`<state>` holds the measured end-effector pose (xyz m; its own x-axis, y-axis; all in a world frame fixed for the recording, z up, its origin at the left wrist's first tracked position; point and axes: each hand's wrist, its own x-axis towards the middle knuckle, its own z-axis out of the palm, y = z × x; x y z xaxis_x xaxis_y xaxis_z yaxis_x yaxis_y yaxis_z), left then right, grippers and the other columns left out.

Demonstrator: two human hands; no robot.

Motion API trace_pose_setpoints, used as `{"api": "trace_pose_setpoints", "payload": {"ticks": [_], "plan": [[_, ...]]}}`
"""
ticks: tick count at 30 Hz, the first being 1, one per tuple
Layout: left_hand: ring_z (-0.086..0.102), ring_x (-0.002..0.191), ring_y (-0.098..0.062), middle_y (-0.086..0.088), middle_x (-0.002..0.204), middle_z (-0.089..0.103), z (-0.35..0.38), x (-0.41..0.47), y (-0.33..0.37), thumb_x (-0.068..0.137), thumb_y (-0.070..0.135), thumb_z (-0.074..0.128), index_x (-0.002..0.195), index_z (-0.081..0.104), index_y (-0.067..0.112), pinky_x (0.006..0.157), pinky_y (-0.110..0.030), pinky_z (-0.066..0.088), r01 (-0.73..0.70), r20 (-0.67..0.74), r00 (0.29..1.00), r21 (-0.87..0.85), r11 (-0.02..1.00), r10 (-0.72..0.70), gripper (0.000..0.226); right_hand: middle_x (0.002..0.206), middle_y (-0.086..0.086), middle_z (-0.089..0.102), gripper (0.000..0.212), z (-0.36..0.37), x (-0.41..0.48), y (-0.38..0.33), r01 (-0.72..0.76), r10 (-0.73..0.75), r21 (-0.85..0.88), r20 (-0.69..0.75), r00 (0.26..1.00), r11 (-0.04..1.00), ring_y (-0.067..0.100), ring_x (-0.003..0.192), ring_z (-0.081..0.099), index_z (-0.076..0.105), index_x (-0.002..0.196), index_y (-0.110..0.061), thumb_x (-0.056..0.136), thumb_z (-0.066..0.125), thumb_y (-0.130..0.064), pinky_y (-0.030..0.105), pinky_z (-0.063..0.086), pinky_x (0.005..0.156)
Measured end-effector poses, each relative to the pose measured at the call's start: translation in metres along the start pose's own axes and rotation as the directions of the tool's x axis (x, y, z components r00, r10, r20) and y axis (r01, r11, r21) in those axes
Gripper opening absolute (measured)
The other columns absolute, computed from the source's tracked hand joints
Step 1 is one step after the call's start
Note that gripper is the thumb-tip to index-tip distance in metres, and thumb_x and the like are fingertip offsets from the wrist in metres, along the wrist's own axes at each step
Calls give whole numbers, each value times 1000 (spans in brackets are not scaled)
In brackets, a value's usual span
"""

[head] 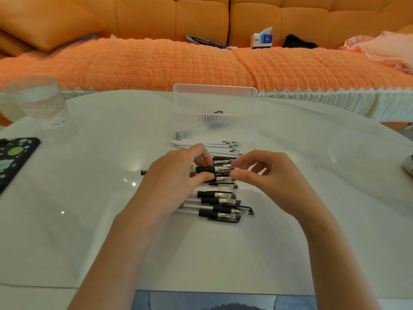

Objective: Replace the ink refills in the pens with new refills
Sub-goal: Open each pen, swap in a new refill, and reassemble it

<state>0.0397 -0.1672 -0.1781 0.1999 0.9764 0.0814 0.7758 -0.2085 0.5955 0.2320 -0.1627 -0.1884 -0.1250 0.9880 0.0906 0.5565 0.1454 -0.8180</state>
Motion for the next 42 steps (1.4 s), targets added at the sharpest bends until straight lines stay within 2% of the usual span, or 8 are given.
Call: {"api": "trace_pose_setpoints", "payload": {"ticks": [4,7,13,19,25,31,39,42], "plan": [[51,75,11,24,79,57,2,0,3,81,39,68,85,55,39,58,-8,32,-37,4,999,-3,999,37,14,76,-19,67,5,8,1,-8,32,-32,17,48,998,999,-1,67,54,73,83,-33,80,70,-36,8,40,61],[50,76,13,26,79,57,4,2,2,80,39,69,86,60,38,63,-8,35,-71,-6,997,-29,997,71,11,66,-27,63,3,8,2,-8,47,-48,14,36,998,999,-6,61,50,73,78,-30,80,71,-28,5,36,58],[53,83,0,18,87,59,4,3,-3,82,39,65,93,68,34,76,-29,49,-123,-38,992,-29,992,122,13,61,-24,60,1,7,1,-8,48,-48,35,16,999,998,-5,57,48,74,79,-24,78,74,-24,5,35,56],[54,75,4,21,87,55,2,2,-1,74,38,75,96,49,43,60,-10,34,-80,-24,997,-36,996,79,34,64,-20,61,4,7,1,-8,55,-55,27,-4,998,998,-5,61,49,74,81,-22,78,75,-20,5,36,59],[59,62,-3,17,78,62,0,1,-3,84,43,61,92,54,39,60,-20,41,-61,-1,998,-116,991,61,11,72,-11,66,5,6,1,-8,53,-52,26,-16,998,998,-3,63,50,74,80,-24,77,76,-20,7,36,58],[53,68,-4,20,86,58,-1,2,-3,71,41,76,86,52,40,61,-21,37,-37,-3,999,-90,995,36,29,69,-13,63,8,6,1,-8,53,-52,20,-22,998,998,-4,61,51,73,79,-24,76,76,-17,7,36,59],[54,55,-4,15,69,66,-1,3,-7,88,39,58,85,59,36,57,-20,39,-50,-4,999,-150,987,50,4,66,-24,61,9,3,3,-5,41,-40,7,-62,997,999,-6,62,51,71,80,-24,77,75,-17,5,37,59],[56,60,-3,15,74,65,-3,4,-11,87,39,60,89,60,38,63,-23,46,-29,-5,1000,-160,987,29,2,70,-16,64,5,0,3,-2,30,-31,-19,-103,994,999,-4,66,52,71,82,-25,80,73,-21,5,37,59]]}}
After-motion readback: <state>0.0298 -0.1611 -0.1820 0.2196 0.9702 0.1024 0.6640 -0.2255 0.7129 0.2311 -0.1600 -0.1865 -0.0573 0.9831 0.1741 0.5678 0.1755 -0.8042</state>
